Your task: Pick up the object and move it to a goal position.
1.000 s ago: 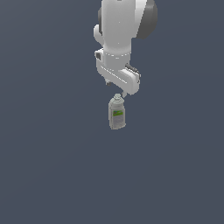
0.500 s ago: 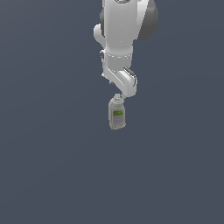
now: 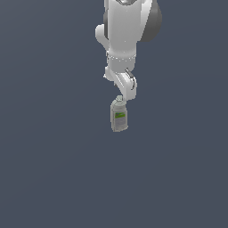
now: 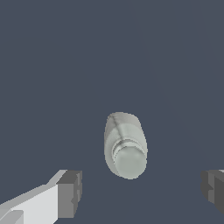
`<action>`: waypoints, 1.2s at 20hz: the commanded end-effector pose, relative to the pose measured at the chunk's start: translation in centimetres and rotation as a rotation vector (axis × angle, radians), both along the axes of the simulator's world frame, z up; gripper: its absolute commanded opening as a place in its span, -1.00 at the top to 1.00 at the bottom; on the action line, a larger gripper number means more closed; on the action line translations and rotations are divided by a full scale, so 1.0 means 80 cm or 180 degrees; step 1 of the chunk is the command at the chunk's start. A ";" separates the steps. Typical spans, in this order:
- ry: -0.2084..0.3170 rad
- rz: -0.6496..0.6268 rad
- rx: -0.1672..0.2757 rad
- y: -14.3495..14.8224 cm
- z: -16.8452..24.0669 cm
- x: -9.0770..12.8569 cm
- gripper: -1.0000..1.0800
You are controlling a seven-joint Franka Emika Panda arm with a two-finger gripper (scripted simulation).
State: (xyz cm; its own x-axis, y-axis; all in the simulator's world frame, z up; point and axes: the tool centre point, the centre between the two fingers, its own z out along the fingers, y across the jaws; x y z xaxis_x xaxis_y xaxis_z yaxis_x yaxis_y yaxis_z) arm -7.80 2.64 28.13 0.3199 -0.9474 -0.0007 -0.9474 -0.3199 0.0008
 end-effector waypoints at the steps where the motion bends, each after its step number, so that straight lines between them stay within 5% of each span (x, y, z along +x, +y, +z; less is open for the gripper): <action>1: -0.0002 -0.0080 -0.0001 0.001 -0.001 0.000 -0.92; 24: -0.0003 -0.0149 -0.0001 0.001 -0.060 -0.002 -0.92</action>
State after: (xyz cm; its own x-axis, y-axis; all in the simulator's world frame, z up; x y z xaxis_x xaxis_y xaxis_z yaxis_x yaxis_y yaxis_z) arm -7.97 2.76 23.69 0.2756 -0.9613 -0.0003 -0.9613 -0.2756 0.0010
